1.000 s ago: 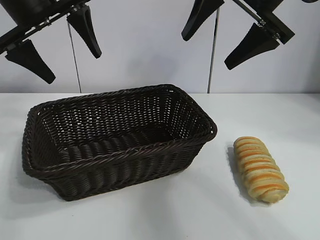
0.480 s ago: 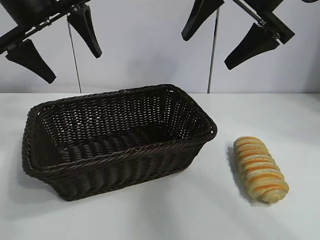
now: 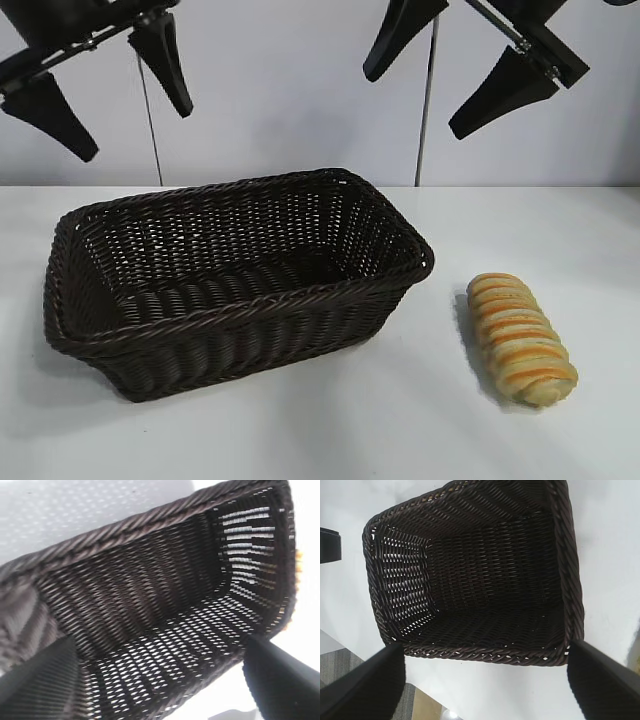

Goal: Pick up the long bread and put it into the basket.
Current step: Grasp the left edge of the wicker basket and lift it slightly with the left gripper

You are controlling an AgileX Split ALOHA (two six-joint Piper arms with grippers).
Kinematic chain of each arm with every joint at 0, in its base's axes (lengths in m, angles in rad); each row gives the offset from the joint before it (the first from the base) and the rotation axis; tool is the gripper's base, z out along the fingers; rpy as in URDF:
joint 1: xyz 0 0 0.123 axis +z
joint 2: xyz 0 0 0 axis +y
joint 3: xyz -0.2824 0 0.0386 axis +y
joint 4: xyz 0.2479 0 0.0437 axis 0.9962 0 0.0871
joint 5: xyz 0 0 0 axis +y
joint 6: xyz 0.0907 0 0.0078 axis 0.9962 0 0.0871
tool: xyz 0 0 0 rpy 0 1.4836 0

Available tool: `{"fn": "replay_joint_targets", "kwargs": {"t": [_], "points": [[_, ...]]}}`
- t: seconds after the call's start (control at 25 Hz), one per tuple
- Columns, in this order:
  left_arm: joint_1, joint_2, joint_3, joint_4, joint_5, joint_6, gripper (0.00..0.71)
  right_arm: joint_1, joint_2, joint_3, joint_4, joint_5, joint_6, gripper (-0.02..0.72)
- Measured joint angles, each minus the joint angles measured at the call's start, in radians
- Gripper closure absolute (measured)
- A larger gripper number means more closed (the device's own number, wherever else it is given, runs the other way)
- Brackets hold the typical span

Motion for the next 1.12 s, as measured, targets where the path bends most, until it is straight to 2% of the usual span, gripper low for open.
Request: {"fn": "replay_joint_targets", "kwargs": {"t": [0.2,0.48,0.72,0.84,1.12], "points": [[0.000,-0.010,0.039,0.003,-0.001,-0.019,0.062,0.000,0.000,0.000,0.000,0.000,0.000,0.094],[0.000,-0.010,0.295,-0.005,-0.018,-0.019,0.062,0.000,0.000,0.000,0.000,-0.001,0.000,0.094],[0.000,-0.010,0.457,-0.128,-0.157,0.033,0.062,0.000,0.000,0.000,0.000,-0.004,0.000,0.094],[0.000,-0.010,0.486,-0.184,-0.218,0.063,0.062,0.000,0.000,0.000,0.000,-0.020,0.000,0.094],[0.000,-0.010,0.518,-0.191,-0.345,0.067,0.062,0.000,0.000,0.000,0.000,-0.023,0.000,0.094]]}}
